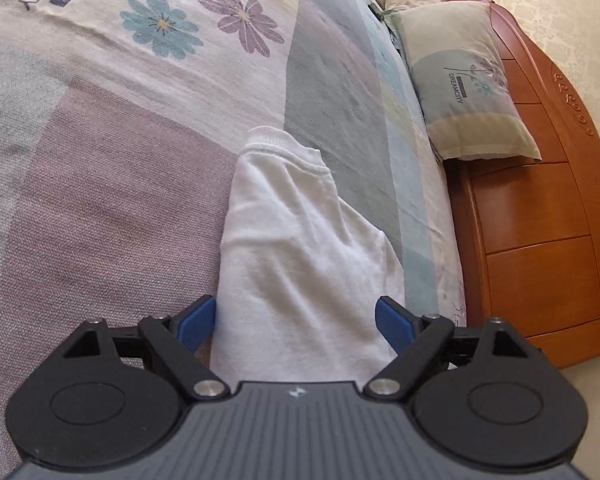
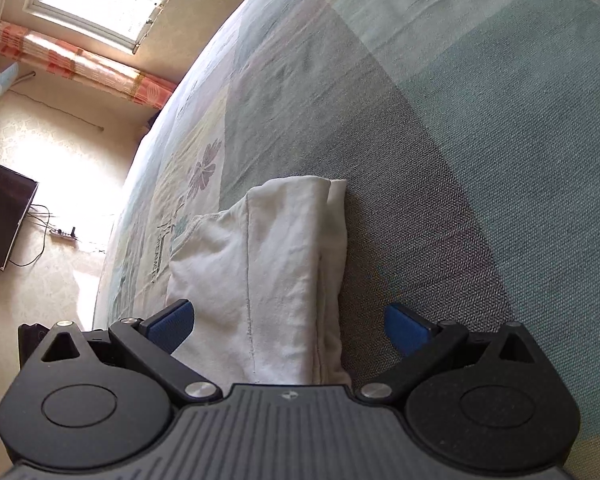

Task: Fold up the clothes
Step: 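Lower both open grippers onto the ribbed hem end of the folded sweatshirt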

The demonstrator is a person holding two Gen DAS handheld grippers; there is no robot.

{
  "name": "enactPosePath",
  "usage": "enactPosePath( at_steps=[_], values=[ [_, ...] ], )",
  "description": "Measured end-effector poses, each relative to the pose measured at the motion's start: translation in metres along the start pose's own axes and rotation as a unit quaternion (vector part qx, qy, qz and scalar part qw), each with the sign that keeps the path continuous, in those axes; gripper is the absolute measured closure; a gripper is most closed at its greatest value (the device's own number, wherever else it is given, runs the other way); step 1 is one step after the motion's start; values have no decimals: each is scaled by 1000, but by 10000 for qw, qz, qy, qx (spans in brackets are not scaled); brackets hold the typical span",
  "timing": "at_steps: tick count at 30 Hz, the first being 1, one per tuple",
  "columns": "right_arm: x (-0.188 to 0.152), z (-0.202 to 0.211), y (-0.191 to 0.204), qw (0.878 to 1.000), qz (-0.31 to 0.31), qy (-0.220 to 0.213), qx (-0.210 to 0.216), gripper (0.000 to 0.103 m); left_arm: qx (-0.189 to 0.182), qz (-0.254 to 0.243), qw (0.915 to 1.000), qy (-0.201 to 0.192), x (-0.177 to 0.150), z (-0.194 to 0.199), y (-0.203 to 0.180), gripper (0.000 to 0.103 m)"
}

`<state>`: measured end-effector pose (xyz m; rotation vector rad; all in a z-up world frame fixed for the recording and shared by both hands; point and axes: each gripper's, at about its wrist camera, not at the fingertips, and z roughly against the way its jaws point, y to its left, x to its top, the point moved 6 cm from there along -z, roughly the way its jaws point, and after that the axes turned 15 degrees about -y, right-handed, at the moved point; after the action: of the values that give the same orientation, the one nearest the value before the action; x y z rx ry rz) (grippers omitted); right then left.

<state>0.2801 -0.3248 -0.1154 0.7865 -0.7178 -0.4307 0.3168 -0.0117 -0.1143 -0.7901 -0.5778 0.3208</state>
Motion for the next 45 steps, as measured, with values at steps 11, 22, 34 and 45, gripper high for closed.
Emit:
enactPosePath(
  at_steps=[11, 22, 34, 45],
  values=[
    [19, -45, 10, 9995, -97, 70, 287, 0, -447, 310, 9983, 231, 12, -32, 3, 15],
    [10, -44, 16, 9996, 96, -141, 245, 0, -503, 784, 9953, 265, -5, -13, 15, 15],
    [4, -41, 14, 9993, 102, -33, 351, 0, -545, 1020, 9927, 335, -5, -16, 22, 15],
    [7, -41, 7, 9992, 11, -8, 400, 0, -516, 686, 9952, 478, 2, -29, 14, 14]
  ],
)
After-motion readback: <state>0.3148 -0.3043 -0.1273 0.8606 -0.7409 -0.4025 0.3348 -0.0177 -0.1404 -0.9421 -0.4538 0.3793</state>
